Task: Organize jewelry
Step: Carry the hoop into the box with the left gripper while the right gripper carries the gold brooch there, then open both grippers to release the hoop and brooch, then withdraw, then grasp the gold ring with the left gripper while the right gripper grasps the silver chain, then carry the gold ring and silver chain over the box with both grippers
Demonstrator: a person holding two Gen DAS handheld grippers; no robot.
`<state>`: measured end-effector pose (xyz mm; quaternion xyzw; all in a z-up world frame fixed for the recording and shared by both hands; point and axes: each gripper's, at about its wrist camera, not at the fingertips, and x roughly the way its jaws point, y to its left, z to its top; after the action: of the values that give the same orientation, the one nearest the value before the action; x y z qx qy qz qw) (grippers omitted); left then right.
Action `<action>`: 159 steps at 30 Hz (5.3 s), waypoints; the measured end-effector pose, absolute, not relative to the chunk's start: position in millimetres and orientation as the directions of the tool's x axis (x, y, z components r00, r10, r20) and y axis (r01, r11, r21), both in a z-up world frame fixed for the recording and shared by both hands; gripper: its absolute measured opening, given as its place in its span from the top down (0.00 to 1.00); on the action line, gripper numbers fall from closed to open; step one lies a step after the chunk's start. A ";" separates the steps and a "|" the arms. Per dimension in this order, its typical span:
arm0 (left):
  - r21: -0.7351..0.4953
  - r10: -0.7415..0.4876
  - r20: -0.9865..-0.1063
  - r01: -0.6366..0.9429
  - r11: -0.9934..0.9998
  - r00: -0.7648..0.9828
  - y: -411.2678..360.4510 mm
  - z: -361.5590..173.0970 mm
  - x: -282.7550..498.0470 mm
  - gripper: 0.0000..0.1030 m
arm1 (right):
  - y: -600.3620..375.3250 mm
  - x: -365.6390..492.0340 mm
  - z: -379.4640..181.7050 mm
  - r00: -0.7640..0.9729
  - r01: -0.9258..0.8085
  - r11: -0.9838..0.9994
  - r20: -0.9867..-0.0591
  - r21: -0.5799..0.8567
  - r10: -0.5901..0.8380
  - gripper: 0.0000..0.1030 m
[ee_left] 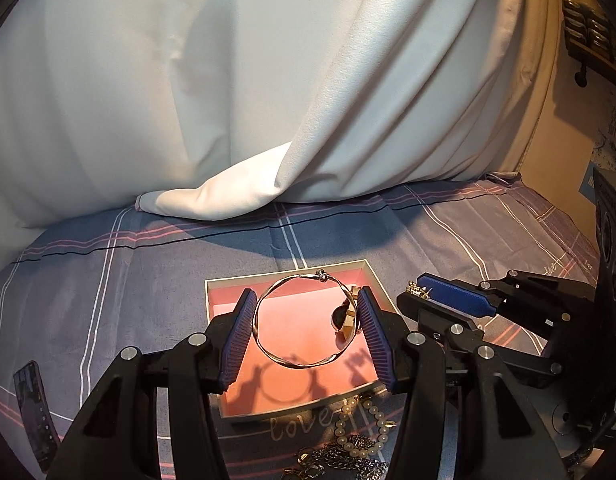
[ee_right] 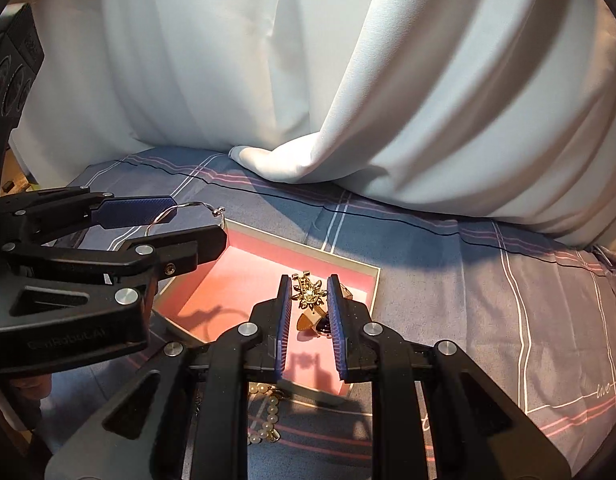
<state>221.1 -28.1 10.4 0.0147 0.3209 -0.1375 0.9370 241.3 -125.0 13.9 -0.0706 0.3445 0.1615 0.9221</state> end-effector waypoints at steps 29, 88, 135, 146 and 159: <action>-0.078 -0.204 -0.720 0.215 0.974 0.664 -29.5 -37.1 270.0 0.50 | -118.1 274.3 -36.5 0.625 -0.344 0.939 -0.750 -0.015 0.216 0.82; -0.054 -0.237 -0.793 0.322 0.945 0.561 1.1 -128.3 151.6 0.08 | -116.1 144.3 -117.0 0.535 -0.371 0.927 -0.804 0.051 0.258 0.22; -0.044 -0.260 -0.714 0.329 0.943 0.651 -9.5 -58.8 154.5 0.77 | -129.9 146.9 -12.8 0.650 -0.428 0.899 -0.659 0.093 0.378 0.89; -0.052 -0.283 -0.672 0.337 0.940 0.685 -21.1 -20.7 167.5 0.77 | -137.7 157.4 43.7 0.740 -0.422 0.907 -0.575 0.008 0.349 0.89; -0.045 -0.280 -0.619 0.323 0.945 0.734 -32.9 24.6 190.9 0.77 | -129.9 180.2 89.8 0.799 -0.416 0.907 -0.504 -0.071 0.327 0.89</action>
<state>190.9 -32.9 24.6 0.0328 0.3270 -0.1621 0.9304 180.2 -129.9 89.8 -0.0893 0.2482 0.1969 0.9443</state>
